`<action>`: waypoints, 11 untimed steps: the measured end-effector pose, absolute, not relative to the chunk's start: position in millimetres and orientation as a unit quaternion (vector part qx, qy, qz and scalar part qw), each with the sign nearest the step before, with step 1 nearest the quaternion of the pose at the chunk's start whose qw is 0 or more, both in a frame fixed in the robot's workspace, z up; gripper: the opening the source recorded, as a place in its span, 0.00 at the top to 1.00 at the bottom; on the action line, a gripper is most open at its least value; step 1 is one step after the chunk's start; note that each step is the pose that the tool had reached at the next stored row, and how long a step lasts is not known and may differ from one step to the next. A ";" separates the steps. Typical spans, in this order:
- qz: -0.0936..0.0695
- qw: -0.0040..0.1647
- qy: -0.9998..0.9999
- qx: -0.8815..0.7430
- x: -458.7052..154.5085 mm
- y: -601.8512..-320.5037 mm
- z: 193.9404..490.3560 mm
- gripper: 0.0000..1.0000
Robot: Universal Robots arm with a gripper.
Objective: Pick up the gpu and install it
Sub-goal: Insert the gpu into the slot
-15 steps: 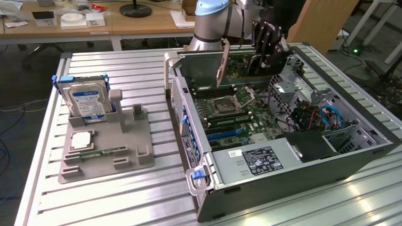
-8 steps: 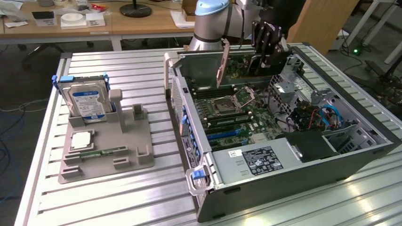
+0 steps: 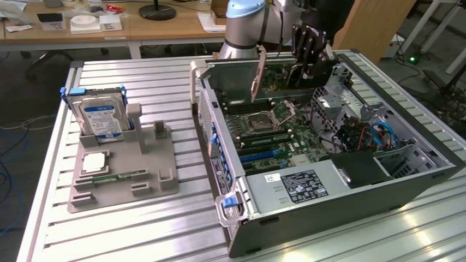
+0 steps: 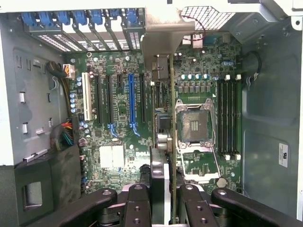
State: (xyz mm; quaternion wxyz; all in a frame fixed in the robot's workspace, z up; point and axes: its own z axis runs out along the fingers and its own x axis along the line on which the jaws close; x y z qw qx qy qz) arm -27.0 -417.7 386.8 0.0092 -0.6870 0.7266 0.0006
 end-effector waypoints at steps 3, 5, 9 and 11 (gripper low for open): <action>0.001 0.009 0.727 -0.687 -27.0 -421.1 385.5 0.72; 0.002 0.010 0.727 -0.687 -27.0 -423.5 384.8 0.72; 0.002 0.011 0.727 -0.687 -27.3 -425.8 383.7 0.72; 0.001 0.012 0.726 -0.687 -27.4 -425.8 383.0 0.72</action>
